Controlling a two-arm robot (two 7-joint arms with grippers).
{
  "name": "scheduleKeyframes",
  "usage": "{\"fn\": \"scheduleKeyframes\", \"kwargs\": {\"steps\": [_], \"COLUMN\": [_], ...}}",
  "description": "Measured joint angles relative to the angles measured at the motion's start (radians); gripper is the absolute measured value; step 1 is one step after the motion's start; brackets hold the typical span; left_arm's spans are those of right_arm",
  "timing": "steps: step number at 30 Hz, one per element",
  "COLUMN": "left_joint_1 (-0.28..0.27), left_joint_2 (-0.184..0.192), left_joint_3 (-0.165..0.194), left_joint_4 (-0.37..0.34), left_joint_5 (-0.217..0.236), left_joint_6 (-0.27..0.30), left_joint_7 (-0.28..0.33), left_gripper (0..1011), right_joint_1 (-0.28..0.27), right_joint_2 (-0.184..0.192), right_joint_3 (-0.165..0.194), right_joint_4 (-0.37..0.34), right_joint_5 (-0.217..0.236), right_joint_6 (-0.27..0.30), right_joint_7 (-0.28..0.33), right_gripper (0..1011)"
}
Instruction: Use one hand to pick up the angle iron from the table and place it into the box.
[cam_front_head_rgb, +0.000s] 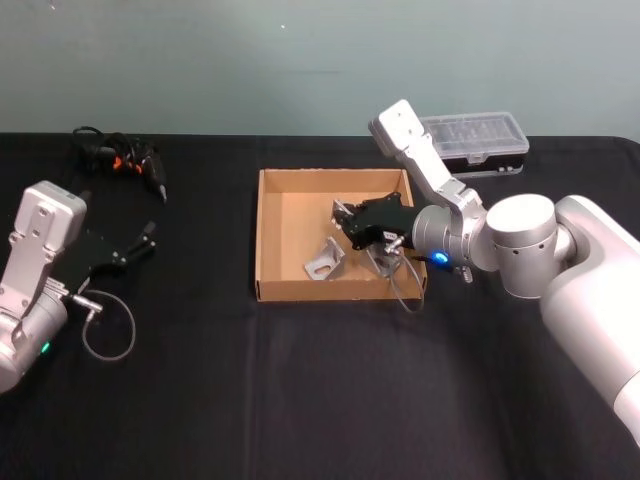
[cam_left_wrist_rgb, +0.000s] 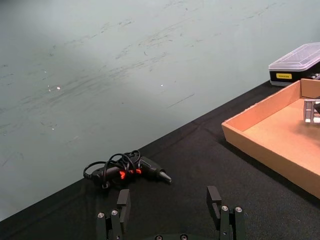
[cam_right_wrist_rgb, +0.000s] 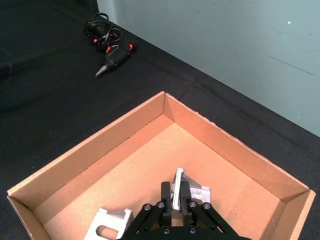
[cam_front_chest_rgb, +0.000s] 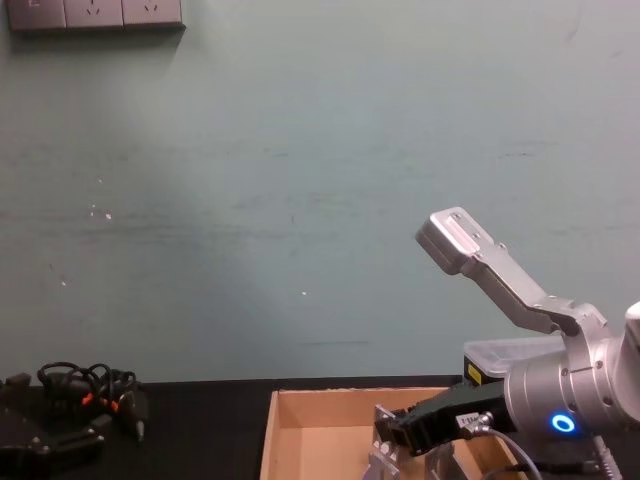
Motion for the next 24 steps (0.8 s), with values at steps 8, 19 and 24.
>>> {"fn": "scheduleKeyframes", "kwargs": {"steps": [8, 19, 24], "left_joint_1": [0.0, 0.0, 0.0], "left_joint_2": [0.0, 0.0, 0.0], "left_joint_3": [0.0, 0.0, 0.0], "left_joint_4": [0.0, 0.0, 0.0], "left_joint_5": [0.0, 0.0, 0.0], "left_joint_6": [0.0, 0.0, 0.0], "left_joint_7": [0.0, 0.0, 0.0], "left_gripper": [1000, 1000, 1000], "right_joint_1": [-0.008, -0.062, -0.115], "right_joint_2": [0.0, 0.019, 0.044], "right_joint_3": [0.006, 0.045, 0.066], "right_joint_4": [-0.005, -0.091, -0.177], "right_joint_5": [-0.005, -0.006, -0.006], "right_joint_6": [-0.002, -0.049, -0.094], "right_joint_7": [-0.001, -0.053, -0.074], "right_gripper": [324, 664, 817]}}
